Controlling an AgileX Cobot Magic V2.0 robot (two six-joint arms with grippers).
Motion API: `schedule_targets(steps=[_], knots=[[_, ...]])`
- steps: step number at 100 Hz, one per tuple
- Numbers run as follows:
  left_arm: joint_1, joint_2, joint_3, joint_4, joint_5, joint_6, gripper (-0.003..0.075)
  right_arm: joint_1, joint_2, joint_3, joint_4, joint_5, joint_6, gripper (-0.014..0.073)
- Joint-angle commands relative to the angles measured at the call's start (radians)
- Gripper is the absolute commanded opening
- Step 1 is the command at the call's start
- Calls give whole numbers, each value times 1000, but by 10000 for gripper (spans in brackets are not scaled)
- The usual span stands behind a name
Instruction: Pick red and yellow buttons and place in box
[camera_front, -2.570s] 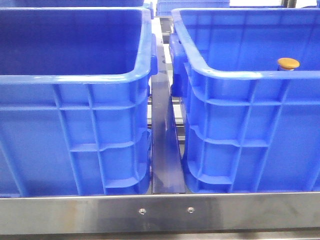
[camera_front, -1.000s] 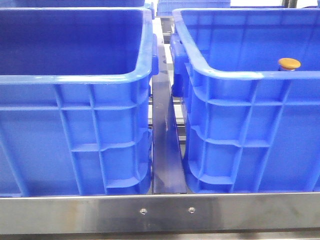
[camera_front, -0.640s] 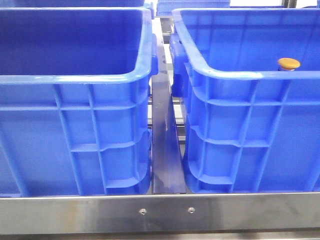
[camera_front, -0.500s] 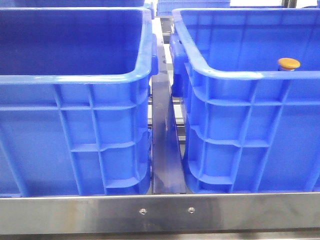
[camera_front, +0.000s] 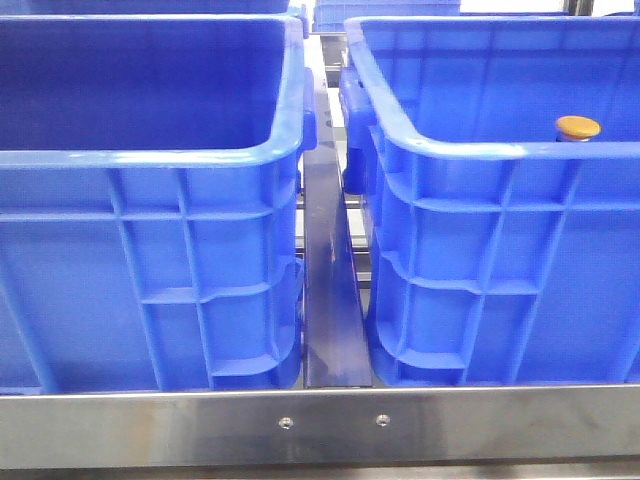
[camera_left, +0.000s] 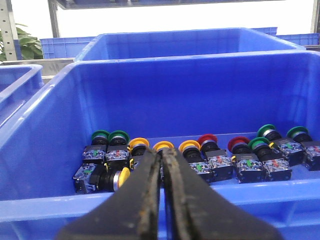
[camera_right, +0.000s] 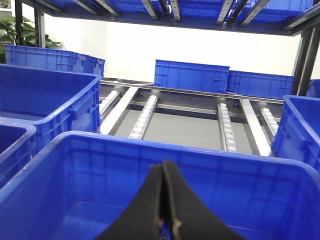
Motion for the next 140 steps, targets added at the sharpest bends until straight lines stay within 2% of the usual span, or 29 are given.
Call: schedule_targets(steps=[1, 19, 28, 35, 54, 66, 85, 96, 120, 140], knots=[[1, -33, 52, -9, -87, -7, -19, -3, 2, -26, 96, 29, -3, -68], [1, -33, 52, -9, -87, -7, -19, -3, 1, -26, 89, 26, -2, -68], [1, -33, 52, -9, -87, -7, -19, -3, 1, -26, -13, 68, 42, -68], [1, -33, 52, -9, -87, -7, -19, -3, 1, -26, -167, 103, 158, -68], [1, -33, 52, -9, -87, -7, -19, -2, 1, -26, -626, 80, 667, -68], [1, -33, 52, -9, -87, -7, -19, 3, -2, -26, -928, 47, 941, -68], [1, -33, 52, -9, -87, -7, -19, 3, -43, -25, -1273, 21, 1292, -68], [1, -33, 52, -9, -87, -7, -19, 10, -87, 11, -1406, -21, 1450, -68], [1, -33, 52, -9, -87, -7, -19, 116, -222, 195, -1675, -253, 1712, -68], [1, -33, 52, -9, -87, -7, -19, 136, -338, 324, -1718, -301, 1777, -68]])
